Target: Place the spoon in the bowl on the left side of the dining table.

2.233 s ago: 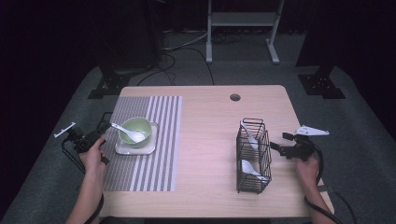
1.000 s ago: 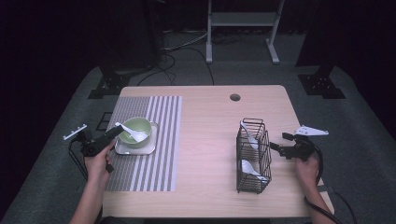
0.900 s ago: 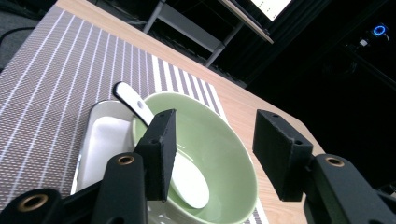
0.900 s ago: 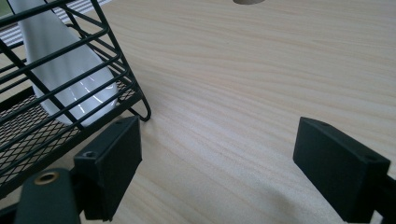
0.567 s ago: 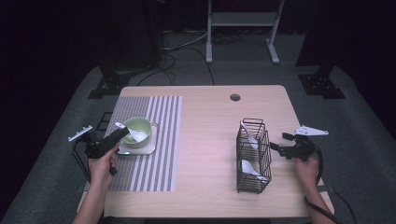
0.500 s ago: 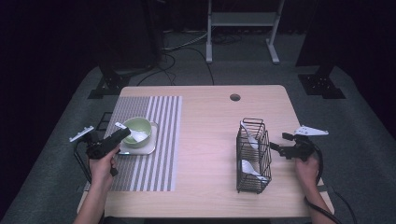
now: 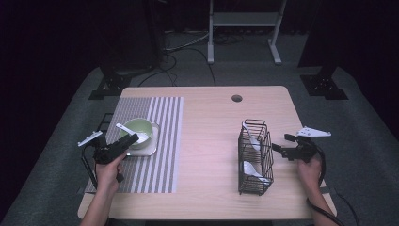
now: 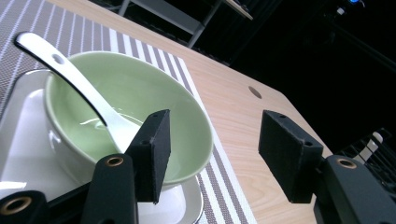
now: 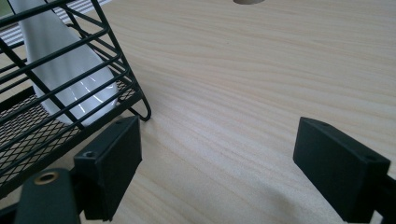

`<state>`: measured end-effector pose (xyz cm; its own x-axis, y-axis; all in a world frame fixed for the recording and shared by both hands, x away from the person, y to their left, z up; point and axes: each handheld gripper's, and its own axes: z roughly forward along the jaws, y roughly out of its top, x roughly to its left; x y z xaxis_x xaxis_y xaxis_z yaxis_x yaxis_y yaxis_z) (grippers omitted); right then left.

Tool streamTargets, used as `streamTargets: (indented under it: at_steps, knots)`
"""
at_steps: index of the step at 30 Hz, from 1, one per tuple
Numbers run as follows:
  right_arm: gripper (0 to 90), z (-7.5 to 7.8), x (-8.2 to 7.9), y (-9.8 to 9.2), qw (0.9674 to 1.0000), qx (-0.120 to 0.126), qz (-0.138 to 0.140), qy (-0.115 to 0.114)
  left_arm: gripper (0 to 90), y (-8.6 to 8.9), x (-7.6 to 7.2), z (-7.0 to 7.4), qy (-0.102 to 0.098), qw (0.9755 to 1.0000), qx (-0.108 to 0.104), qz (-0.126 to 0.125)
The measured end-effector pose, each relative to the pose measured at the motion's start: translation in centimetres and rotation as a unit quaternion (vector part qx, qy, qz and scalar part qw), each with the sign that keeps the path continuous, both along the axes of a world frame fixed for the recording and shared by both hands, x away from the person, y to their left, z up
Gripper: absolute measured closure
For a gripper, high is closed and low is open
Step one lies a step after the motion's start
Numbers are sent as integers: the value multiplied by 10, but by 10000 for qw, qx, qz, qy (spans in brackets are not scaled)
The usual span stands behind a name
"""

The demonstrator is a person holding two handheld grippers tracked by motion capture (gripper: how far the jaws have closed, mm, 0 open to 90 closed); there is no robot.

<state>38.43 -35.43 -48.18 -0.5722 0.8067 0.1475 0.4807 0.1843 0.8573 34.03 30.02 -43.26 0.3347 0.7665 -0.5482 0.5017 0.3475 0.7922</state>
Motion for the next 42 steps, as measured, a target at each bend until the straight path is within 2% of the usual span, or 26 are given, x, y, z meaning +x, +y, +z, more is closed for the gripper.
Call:
streamTargets:
  at_steps: [18, 42]
  knots:
    - [142, 0, 0, 0, 10000, -6, 5, -8, 410, -25, -4, -3, 3, 9993, 159, -347]
    - [142, 0, 0, 0, 10000, -9, 10, -11, 393, -52, -11, -4, -55, 9962, 433, -754]
